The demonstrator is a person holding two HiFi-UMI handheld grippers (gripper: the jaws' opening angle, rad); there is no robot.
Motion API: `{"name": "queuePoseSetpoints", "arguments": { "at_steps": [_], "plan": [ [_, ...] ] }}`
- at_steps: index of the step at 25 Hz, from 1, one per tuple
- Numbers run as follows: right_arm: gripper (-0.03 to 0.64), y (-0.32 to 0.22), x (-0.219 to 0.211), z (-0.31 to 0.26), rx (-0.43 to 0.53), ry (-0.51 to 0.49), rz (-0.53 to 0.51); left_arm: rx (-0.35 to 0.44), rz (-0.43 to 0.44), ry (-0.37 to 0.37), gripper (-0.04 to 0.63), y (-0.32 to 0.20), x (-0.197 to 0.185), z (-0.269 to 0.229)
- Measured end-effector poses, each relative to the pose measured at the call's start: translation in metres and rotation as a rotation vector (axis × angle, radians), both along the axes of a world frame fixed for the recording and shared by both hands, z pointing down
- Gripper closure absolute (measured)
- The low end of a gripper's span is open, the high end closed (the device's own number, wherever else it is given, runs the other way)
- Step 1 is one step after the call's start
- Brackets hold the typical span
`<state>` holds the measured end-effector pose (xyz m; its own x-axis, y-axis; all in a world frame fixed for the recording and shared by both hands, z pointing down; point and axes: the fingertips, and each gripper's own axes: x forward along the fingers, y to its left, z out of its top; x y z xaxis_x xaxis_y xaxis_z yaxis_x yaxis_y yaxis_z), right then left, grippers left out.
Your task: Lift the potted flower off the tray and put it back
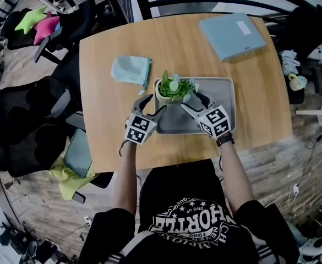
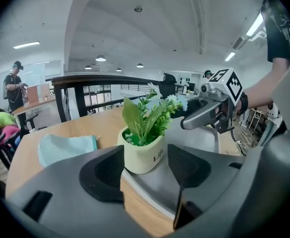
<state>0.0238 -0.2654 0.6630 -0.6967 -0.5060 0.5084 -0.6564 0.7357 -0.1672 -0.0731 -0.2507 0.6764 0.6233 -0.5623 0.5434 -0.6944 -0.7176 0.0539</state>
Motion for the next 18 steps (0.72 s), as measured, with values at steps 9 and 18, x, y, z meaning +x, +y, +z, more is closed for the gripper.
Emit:
{"name": "queuePoseSetpoints", "arguments": {
  "at_steps": [9, 18],
  "plan": [
    [0.233, -0.019, -0.018, 0.017, -0.002, -0.005, -0.130, 0.003, 0.082, 0.011, 0.225, -0.013, 0.001, 0.022],
    [0.166, -0.030, -0.036, 0.029, 0.037, 0.004, -0.321, 0.019, 0.236, -0.018, 0.202, -0.028, 0.001, 0.026]
  ]
}}
